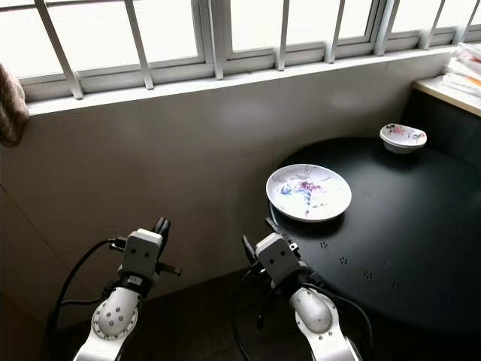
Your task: Kitchen organization
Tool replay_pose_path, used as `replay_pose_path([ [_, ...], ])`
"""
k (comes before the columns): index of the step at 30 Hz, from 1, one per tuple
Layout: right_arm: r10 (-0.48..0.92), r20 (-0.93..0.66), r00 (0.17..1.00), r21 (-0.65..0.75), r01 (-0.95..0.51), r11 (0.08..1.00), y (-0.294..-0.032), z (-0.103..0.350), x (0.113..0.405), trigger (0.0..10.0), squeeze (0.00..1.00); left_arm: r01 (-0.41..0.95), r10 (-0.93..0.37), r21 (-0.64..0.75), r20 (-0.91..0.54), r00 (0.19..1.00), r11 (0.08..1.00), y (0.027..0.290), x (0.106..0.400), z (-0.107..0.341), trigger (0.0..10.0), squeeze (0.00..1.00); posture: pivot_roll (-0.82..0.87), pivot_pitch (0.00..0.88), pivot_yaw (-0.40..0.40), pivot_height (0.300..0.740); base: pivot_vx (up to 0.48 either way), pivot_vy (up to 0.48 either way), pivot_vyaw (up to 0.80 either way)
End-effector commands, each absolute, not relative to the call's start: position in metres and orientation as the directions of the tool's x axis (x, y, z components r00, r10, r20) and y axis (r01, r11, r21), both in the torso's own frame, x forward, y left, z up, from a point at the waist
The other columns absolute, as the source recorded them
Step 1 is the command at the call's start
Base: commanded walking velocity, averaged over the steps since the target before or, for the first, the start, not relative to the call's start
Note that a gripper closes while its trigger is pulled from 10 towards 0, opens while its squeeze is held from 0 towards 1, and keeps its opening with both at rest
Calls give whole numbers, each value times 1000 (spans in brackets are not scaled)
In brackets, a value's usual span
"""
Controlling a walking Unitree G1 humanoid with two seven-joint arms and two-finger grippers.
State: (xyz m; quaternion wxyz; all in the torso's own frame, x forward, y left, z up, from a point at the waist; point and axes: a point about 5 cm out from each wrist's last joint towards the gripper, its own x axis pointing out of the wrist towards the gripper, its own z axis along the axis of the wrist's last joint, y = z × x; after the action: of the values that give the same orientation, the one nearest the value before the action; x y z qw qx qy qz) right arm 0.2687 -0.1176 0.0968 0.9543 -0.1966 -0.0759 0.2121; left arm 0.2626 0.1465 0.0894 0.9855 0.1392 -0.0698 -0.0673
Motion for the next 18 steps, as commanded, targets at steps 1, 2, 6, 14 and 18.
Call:
replay_pose_path([
  [1, 437, 84, 896, -420, -366, 831, -115, 104, 271, 10000, 0, 114, -154, 283, 125, 980, 952, 147, 264, 93, 10000, 0, -80, 0, 34, 740, 311, 0, 0],
  [2, 428, 85, 900, -420, -358, 834, -115, 105, 271, 10000, 0, 117, -157, 282, 123, 980, 952, 145, 264, 93, 10000, 0, -82, 0, 35, 740, 0, 0, 0],
  [6, 417, 81, 905, -415, -350, 840, -116, 105, 270, 10000, 0, 119, -158, 280, 121, 980, 953, 145, 264, 93, 10000, 0, -84, 0, 35, 740, 236, 0, 0],
  [14, 384, 77, 920, -408, -322, 854, -119, 105, 274, 10000, 0, 120, -159, 280, 120, 980, 953, 144, 266, 93, 10000, 0, -85, 0, 33, 740, 39, 0, 0],
  [18, 351, 83, 933, -386, -294, 874, -122, 107, 277, 10000, 0, 120, -158, 280, 118, 980, 953, 144, 266, 93, 10000, 0, -87, 0, 32, 740, 0, 0, 0],
])
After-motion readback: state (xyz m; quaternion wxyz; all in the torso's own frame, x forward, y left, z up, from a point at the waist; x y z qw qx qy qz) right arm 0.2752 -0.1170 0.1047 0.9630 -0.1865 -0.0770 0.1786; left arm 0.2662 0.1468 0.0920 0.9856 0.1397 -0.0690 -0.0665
